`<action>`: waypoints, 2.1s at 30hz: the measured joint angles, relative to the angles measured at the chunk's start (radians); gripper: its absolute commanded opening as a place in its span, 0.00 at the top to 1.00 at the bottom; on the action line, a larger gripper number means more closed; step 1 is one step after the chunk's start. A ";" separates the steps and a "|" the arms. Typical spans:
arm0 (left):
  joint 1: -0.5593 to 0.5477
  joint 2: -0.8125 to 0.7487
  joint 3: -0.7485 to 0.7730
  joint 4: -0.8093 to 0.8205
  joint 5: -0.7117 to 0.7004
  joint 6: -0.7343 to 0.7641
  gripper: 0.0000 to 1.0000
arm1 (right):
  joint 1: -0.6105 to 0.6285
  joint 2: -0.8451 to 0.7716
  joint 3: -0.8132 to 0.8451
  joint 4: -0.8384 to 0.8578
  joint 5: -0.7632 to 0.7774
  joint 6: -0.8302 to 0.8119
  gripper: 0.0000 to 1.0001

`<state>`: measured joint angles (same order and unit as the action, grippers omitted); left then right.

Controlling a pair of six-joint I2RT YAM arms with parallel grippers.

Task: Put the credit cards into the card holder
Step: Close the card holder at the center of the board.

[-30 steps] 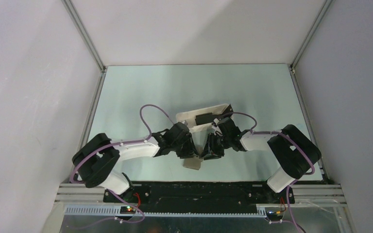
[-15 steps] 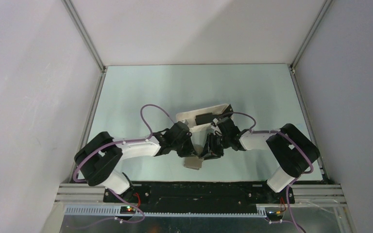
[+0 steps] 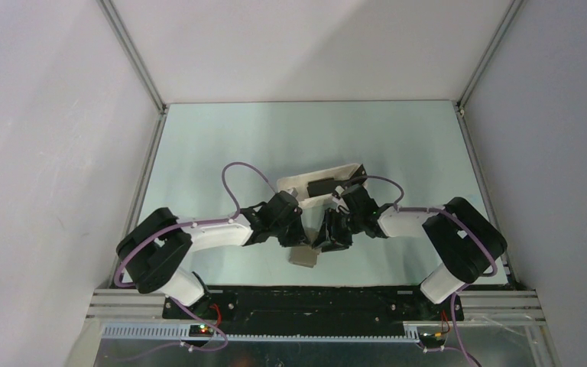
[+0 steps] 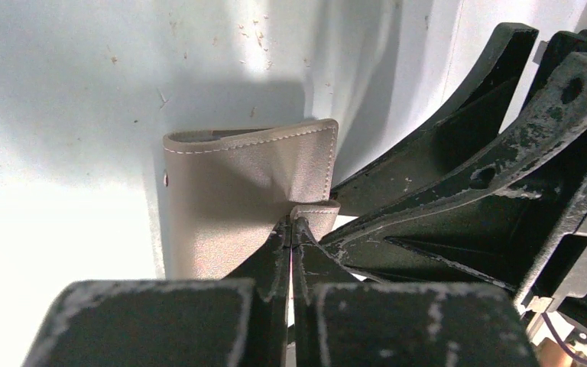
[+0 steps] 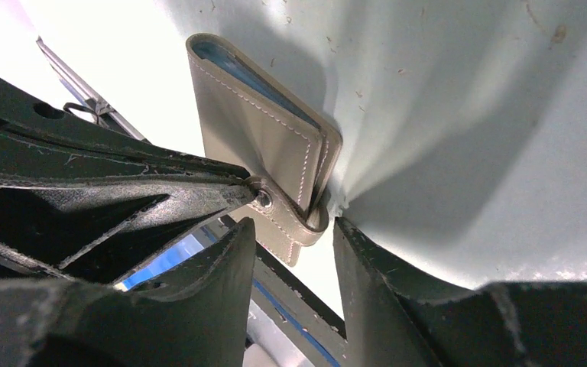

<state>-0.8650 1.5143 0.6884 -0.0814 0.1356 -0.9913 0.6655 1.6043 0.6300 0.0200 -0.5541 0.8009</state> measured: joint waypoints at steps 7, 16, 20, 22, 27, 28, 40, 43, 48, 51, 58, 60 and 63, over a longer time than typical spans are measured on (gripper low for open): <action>0.000 -0.007 0.000 -0.008 -0.010 0.024 1.00 | -0.002 -0.021 -0.004 -0.016 0.014 0.004 0.49; 0.000 -0.009 0.000 -0.010 -0.027 0.038 1.00 | -0.007 -0.013 -0.004 -0.014 0.010 0.012 0.53; 0.000 -0.009 0.000 -0.011 -0.030 0.050 1.00 | -0.008 0.002 -0.004 0.001 -0.006 0.016 0.54; 0.000 -0.009 0.003 -0.017 -0.034 0.051 1.00 | -0.008 0.016 0.001 0.014 -0.016 0.018 0.54; -0.005 -0.008 0.012 -0.037 -0.040 0.058 1.00 | -0.001 0.037 0.019 0.019 -0.026 0.019 0.55; -0.006 -0.006 0.015 -0.041 -0.044 0.060 1.00 | 0.003 0.043 0.025 0.019 -0.026 0.019 0.56; -0.014 0.019 0.040 -0.056 -0.061 0.069 1.00 | 0.035 0.073 0.071 -0.021 0.003 0.011 0.61; -0.014 0.020 0.040 -0.056 -0.066 0.072 1.00 | 0.045 0.083 0.086 -0.037 0.010 0.010 0.61; -0.015 0.020 0.041 -0.060 -0.075 0.076 1.00 | 0.051 0.094 0.104 -0.060 0.014 0.008 0.60; -0.017 0.020 0.041 -0.061 -0.080 0.076 1.00 | 0.051 0.091 0.106 -0.062 0.013 0.008 0.49; -0.019 0.017 0.042 -0.063 -0.095 0.076 1.00 | 0.065 0.014 0.064 -0.042 0.042 0.013 0.35; -0.021 0.015 0.042 -0.064 -0.099 0.076 1.00 | 0.063 -0.003 0.047 -0.033 0.053 0.021 0.35; -0.024 0.012 0.042 -0.071 -0.101 0.076 1.00 | 0.055 -0.015 0.030 -0.019 0.061 0.034 0.42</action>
<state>-0.8890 1.5261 0.7300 -0.1524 0.0349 -0.9150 0.7208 1.5894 0.6601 0.0010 -0.4934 0.8349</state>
